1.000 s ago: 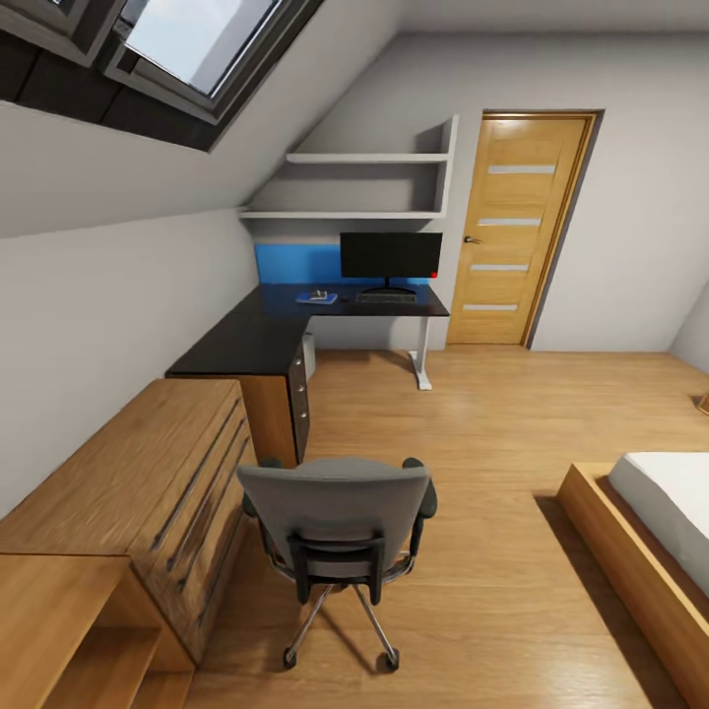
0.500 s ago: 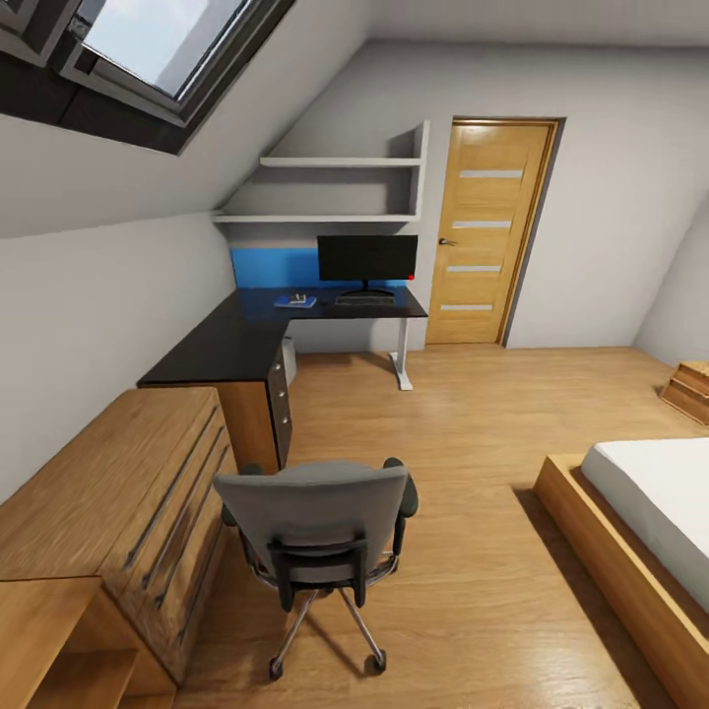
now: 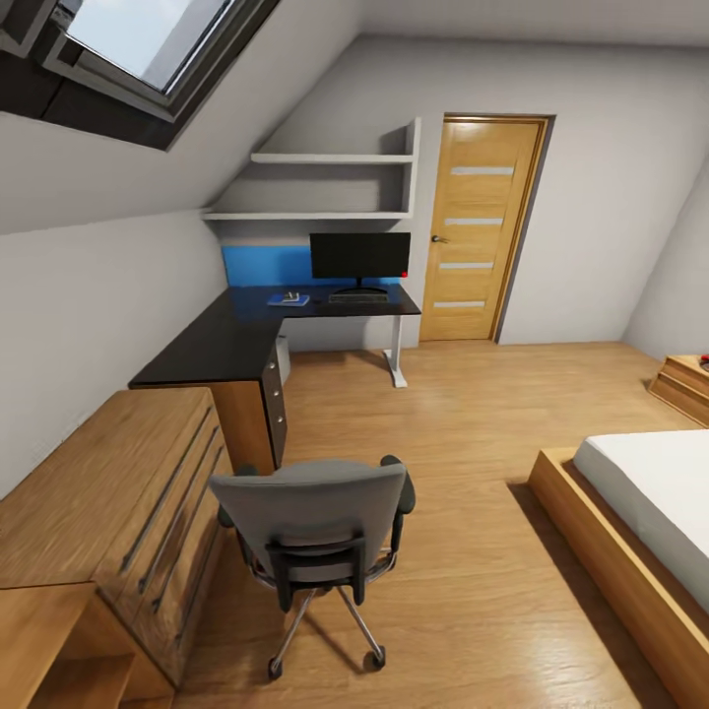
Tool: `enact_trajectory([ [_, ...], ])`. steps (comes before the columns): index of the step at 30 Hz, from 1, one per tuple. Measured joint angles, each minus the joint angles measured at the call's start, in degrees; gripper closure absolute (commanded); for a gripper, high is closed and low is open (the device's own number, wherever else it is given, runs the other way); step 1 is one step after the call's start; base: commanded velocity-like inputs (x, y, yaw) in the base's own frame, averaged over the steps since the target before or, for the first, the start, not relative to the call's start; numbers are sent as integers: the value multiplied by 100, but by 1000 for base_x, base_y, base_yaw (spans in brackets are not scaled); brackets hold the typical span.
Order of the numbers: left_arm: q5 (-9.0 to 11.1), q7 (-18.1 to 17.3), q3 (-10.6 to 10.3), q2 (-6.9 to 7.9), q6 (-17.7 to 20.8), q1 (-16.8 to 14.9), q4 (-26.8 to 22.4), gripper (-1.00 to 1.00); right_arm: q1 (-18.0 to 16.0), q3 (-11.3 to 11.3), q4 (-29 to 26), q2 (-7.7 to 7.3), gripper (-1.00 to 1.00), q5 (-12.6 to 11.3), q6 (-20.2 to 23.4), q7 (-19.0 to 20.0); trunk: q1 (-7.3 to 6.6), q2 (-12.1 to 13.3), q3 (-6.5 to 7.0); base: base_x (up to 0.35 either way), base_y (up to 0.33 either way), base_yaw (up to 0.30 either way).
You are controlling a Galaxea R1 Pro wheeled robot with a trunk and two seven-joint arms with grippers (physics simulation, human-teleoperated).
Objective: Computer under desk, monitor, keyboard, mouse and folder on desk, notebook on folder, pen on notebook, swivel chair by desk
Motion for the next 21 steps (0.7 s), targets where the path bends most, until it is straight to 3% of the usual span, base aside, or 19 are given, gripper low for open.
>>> enact_trajectory([
  [14,35,27,44,-12,-47,0,-100,-100,0,4,-3,-7,-100,1,31,2,0,0,-1,0,10,0],
  [19,47,61,52,-21,-6,0,-188,-100,0,6,-8,4,-100,1,26,-1,109,-200,-90,0,0,0],
  [20,41,70,47,-24,60,0,-301,-100,0,6,-10,3,-100,1,27,0,131,-240,-108,0,0,0],
  [21,-2,67,37,-58,368,0,-912,-100,-8,3,-154,8,-100,-6,33,-12,153,-279,-125,0,0,0],
])
